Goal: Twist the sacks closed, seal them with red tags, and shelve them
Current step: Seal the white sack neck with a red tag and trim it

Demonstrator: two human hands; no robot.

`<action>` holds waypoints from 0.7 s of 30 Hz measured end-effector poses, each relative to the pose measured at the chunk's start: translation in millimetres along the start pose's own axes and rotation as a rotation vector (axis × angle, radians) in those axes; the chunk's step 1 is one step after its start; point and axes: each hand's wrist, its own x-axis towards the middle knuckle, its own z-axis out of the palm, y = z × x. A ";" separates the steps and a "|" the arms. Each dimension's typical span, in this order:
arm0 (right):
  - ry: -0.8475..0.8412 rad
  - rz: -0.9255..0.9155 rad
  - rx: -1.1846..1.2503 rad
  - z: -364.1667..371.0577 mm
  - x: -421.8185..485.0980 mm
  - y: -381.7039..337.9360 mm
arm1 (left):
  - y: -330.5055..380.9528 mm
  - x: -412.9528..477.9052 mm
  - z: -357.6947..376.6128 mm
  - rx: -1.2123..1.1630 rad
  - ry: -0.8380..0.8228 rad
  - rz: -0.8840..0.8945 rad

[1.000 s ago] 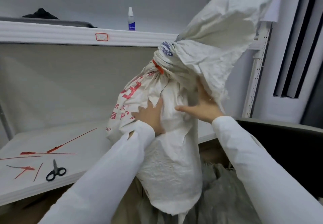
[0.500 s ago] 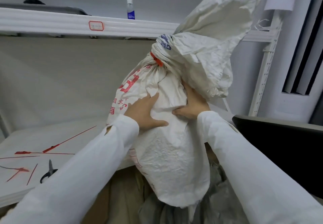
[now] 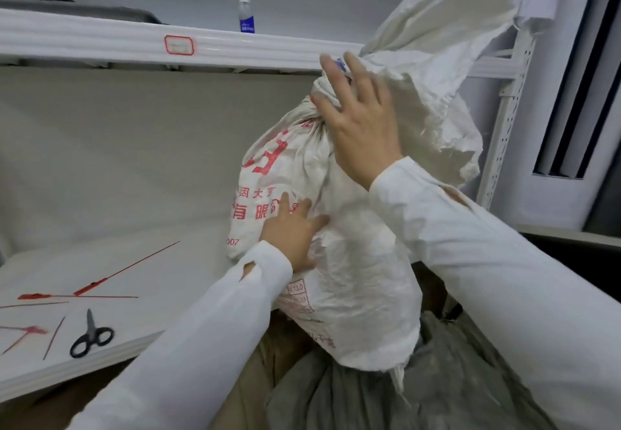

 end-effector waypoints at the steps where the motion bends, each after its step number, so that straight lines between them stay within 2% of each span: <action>1: -0.087 0.017 -0.008 0.4 10.3 4.1 | 3.3 0.3 2.1 0.001 0.008 0.005; 5: -0.427 0.289 0.052 19.3 22.8 32.8 | 10.6 3.2 9.6 0.012 0.003 0.010; 7: -0.559 0.411 0.194 35.2 11.1 48.1 | 9.2 5.0 8.6 0.023 -0.010 0.011; 10: -0.694 0.495 0.447 54.9 -18.7 56.8 | 7.0 8.4 5.7 0.037 -0.028 0.027; 14: -0.680 0.585 0.664 69.7 -46.2 56.5 | 9.3 13.7 7.1 0.047 -0.027 0.043; 21: -0.658 0.628 0.721 71.6 -76.5 54.9 | 8.5 21.1 7.2 0.076 -0.044 0.057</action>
